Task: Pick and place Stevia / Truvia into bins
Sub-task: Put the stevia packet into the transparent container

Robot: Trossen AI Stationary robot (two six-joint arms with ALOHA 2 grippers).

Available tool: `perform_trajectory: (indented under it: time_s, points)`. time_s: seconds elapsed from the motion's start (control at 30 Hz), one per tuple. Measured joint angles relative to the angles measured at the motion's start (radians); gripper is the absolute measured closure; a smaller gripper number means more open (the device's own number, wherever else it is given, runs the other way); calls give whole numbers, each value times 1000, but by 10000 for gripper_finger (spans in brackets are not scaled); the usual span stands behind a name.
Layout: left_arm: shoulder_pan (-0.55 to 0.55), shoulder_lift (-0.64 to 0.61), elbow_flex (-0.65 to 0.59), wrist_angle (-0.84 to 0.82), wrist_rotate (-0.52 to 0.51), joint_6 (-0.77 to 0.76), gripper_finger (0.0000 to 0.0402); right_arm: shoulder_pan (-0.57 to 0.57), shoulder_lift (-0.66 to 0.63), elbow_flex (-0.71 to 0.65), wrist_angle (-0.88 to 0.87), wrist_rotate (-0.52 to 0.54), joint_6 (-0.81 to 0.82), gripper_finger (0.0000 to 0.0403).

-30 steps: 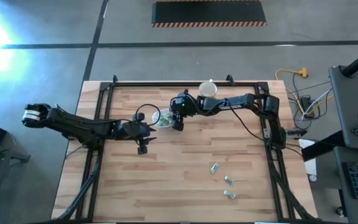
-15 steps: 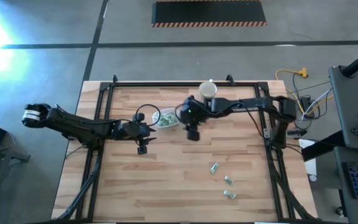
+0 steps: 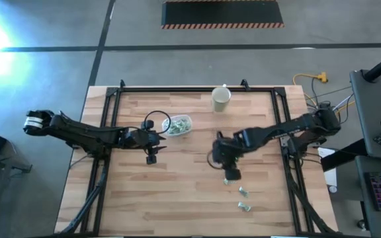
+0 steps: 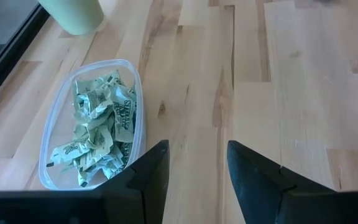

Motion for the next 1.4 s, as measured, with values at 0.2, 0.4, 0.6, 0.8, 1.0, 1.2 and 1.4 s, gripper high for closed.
perform_trajectory:
  time_s: [0.2,0.4,0.6,0.8,1.0,1.2,1.4]
  points:
    - [0,0,0,2,0,-2,256,109,-42,-140,107,2,108,303]
    - [0,0,0,1,0,-3,256,196,-45,-234,134,7,287,314]
    - [0,0,-1,1,0,-3,256,281,-48,-285,133,7,478,325]
    - [0,0,-1,1,0,-3,256,359,-50,-283,132,25,570,334]
    - [0,0,-1,1,0,-22,256,422,-50,-278,134,116,668,333]
    - [0,0,-2,1,0,-24,256,476,-49,-279,133,183,730,335]
    - [-1,0,-3,1,0,-25,256,520,-48,-281,133,256,783,329]
